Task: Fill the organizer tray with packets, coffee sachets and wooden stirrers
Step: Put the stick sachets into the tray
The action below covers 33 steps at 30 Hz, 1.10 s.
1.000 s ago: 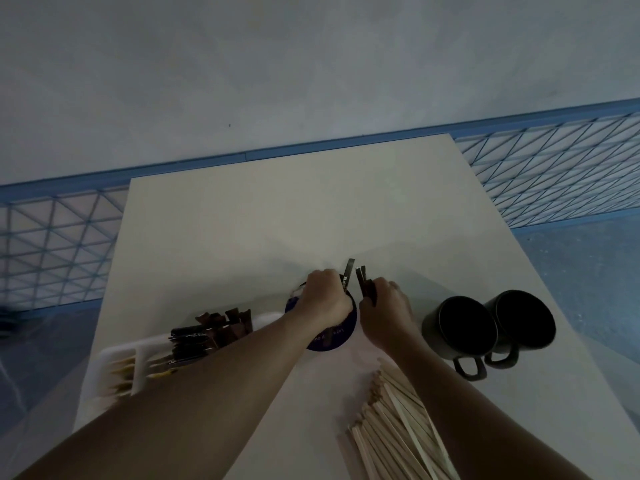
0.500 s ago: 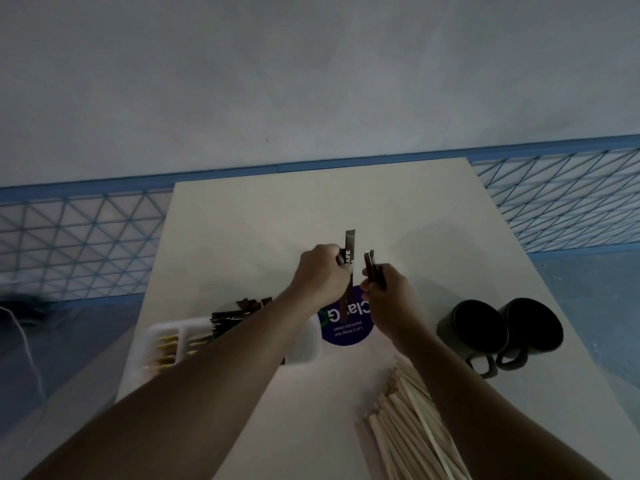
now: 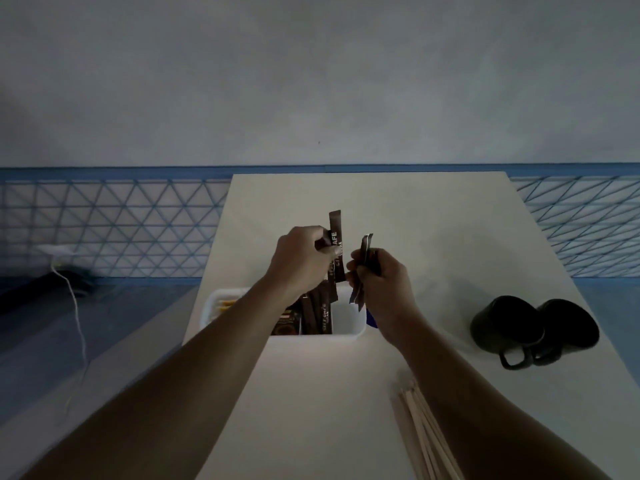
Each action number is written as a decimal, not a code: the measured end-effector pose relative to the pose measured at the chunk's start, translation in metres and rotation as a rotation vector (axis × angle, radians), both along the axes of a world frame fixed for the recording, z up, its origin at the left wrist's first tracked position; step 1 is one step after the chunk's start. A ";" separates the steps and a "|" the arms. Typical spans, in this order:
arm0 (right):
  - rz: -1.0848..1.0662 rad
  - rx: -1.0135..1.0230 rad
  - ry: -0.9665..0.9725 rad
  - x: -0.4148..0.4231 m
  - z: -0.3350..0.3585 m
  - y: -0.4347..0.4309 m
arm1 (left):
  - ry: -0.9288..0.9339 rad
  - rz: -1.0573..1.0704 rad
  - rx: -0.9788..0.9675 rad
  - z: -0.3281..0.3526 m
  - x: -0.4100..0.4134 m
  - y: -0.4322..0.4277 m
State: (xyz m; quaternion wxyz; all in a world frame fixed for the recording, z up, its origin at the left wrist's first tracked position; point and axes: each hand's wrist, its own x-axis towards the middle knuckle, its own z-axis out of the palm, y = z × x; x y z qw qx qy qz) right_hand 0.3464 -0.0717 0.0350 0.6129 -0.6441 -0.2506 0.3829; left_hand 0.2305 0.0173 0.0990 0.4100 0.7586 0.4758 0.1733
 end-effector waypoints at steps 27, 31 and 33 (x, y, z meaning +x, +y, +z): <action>0.093 -0.211 -0.521 -0.071 -0.030 -0.003 | 0.054 0.106 0.084 -0.071 -0.062 -0.041; 0.133 -0.272 -0.647 -0.070 -0.026 0.000 | 0.014 0.133 0.097 -0.067 -0.062 -0.037; 0.123 -0.275 -0.672 -0.068 -0.024 0.000 | -0.016 0.156 0.091 -0.063 -0.062 -0.035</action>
